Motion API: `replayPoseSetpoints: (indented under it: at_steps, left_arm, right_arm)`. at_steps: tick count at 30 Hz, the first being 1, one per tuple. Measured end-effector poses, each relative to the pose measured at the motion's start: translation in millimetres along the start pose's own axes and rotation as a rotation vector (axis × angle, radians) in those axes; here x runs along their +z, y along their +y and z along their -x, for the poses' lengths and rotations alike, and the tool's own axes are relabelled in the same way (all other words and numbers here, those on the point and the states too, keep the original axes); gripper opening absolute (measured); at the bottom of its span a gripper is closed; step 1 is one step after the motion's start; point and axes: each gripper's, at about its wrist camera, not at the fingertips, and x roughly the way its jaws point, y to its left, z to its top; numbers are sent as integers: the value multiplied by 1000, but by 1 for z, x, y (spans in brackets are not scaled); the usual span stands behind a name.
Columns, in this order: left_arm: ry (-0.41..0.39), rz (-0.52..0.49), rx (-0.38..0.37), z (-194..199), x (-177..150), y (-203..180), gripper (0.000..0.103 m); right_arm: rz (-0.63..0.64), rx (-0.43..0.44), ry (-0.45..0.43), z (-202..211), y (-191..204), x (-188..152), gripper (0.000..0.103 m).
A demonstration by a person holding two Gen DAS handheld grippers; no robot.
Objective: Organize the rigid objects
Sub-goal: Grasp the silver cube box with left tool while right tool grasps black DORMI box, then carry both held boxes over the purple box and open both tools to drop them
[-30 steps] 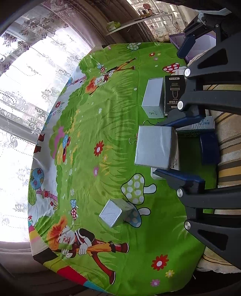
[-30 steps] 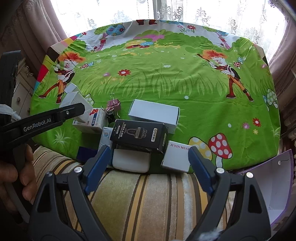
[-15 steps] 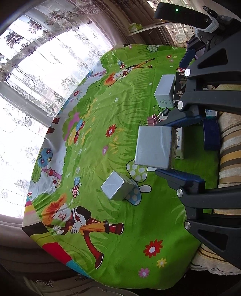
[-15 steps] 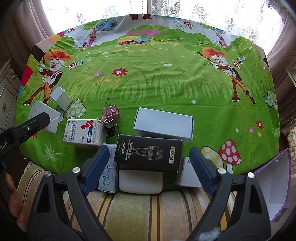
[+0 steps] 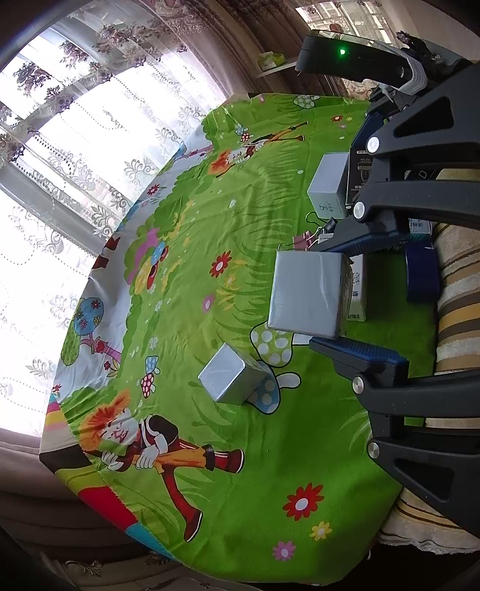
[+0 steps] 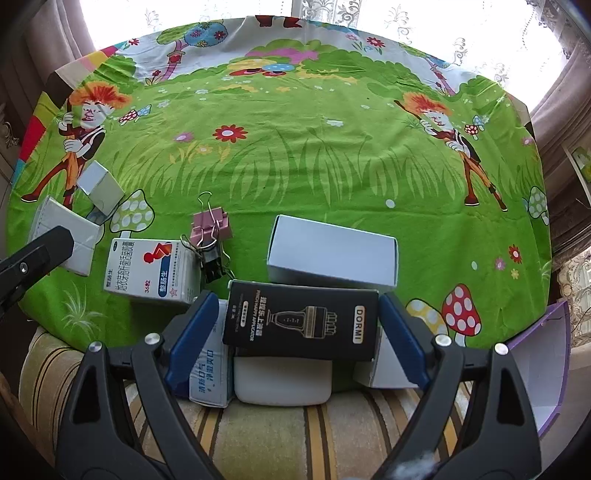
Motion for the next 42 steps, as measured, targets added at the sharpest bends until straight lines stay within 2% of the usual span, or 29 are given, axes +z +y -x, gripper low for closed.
replayPoseSetpoints:
  at_steps: [8, 13, 26, 33, 42]
  left_arm:
    - [3, 0, 0, -1, -1, 0, 43]
    - [1, 3, 4, -1, -1, 0, 43]
    - [-29, -1, 4, 10, -4, -6, 43]
    - [-37, -35, -9, 17, -10, -22, 43]
    - [25, -109, -72, 16, -31, -64, 43]
  right_arm:
    - [1, 0, 15, -5, 0, -2, 89]
    - [-5, 5, -4, -1, -2, -2, 87]
    - [-40, 96, -148, 35, -15, -6, 87]
    - [-96, 137, -195, 55, -41, -11, 87]
    - [-224, 143, -223, 75, -101, -36, 87]
